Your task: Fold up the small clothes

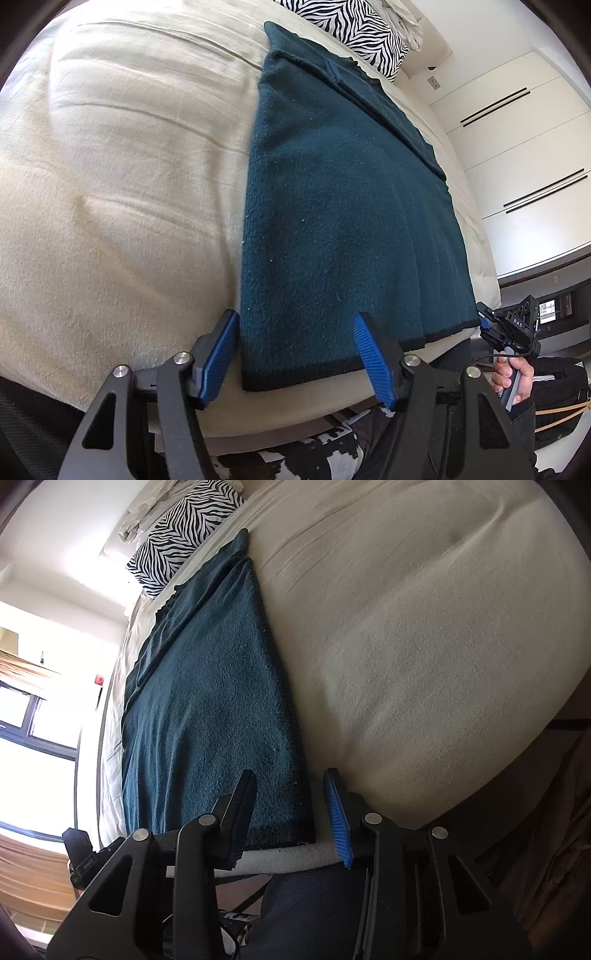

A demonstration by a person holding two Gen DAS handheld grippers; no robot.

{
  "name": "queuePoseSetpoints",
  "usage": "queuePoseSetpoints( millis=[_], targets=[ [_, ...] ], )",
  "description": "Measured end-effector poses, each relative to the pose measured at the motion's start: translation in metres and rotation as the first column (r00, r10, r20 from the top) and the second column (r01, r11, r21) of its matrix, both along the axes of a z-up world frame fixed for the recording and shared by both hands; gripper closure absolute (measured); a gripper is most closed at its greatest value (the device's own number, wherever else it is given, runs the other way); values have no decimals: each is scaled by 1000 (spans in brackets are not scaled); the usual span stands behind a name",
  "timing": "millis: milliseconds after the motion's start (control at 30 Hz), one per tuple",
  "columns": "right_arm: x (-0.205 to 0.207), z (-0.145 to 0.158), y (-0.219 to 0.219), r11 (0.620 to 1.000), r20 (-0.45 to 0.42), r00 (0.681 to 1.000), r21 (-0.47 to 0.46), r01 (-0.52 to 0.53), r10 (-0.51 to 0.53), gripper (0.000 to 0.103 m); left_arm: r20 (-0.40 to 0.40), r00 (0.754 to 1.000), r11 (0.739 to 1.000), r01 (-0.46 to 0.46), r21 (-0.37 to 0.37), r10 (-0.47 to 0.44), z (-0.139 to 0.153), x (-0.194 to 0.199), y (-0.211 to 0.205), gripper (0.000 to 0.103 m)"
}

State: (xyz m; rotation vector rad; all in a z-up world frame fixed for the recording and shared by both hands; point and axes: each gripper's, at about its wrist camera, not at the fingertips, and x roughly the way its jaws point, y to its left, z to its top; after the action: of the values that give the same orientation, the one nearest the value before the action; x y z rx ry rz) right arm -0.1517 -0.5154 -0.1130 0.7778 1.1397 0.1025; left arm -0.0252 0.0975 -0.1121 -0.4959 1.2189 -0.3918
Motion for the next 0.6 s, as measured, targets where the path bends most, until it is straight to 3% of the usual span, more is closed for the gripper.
queuePoseSetpoints(
  millis=[67, 233, 267, 400, 600],
  targets=[
    [0, -1, 0, 1000, -1, 1000, 10, 0, 0, 70, -7, 1000, 1000, -12, 6, 12, -1, 1, 1, 46],
    [2, -3, 0, 1000, -1, 1000, 24, -3, 3, 71, -42, 998, 999, -44, 7, 44, -6, 1, 13, 87],
    [2, -2, 0, 1000, -1, 1000, 23, -7, 7, 73, -46, 998, 999, -44, 6, 44, -8, 1, 15, 91],
    [2, -2, 4, 1000, -18, 1000, -9, -22, 22, 93, -31, 999, 999, -26, 23, 27, -6, -2, 13, 95],
    [0, 4, 8, 999, -1, 1000, -28, -30, 30, 96, -6, 1000, 1000, -11, 18, 11, 4, -3, 12, 96]
  ],
)
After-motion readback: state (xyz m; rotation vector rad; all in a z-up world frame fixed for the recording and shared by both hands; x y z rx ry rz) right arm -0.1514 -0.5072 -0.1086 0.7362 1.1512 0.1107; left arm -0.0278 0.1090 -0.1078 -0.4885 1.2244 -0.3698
